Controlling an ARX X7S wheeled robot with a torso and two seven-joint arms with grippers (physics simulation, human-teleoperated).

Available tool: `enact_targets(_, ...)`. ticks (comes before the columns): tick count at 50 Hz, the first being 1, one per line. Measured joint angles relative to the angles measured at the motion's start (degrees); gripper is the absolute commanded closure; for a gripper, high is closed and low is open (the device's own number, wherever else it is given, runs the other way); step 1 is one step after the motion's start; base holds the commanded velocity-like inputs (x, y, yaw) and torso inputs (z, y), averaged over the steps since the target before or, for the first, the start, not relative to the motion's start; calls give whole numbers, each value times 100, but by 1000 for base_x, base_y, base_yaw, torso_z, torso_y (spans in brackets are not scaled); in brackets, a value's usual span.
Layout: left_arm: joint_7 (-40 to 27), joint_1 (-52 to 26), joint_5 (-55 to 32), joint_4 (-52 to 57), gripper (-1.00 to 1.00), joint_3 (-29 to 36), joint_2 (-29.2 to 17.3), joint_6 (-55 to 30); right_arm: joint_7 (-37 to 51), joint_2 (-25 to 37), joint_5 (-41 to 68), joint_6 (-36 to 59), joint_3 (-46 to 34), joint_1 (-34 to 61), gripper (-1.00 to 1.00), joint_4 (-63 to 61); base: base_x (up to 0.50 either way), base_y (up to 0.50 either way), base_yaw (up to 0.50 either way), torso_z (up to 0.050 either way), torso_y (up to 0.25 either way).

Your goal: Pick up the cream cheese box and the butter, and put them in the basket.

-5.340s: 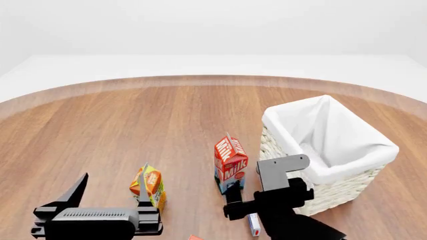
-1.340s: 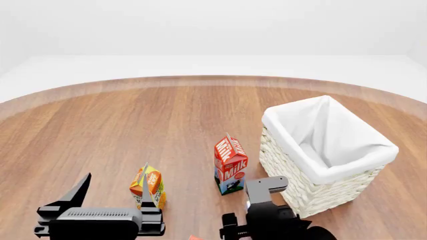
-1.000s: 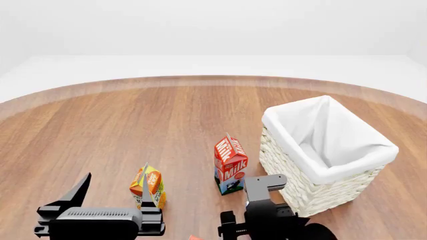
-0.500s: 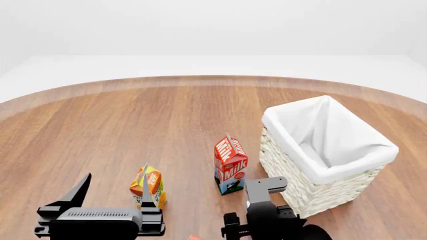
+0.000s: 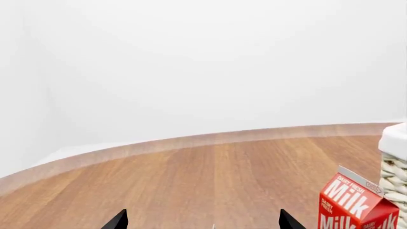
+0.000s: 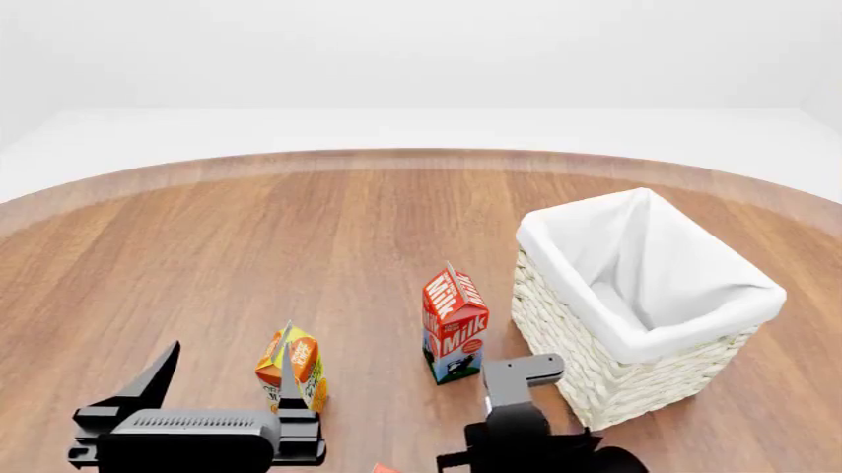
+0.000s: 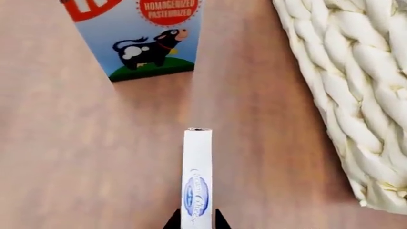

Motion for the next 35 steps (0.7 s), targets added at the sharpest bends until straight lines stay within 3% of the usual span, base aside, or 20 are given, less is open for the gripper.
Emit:
enact_targets(17, -36, -8, -50, 7, -100, -7, -29, -1, 294, 98, 441, 505, 250, -65, 100, -883, 0, 0, 0, 0, 0)
enact_targets(35, -78, -4, -87, 21, -100, -4, -61, 17, 990, 86, 1241, 1573, 1014, -97, 100, -2478, 0, 0, 0, 0, 0)
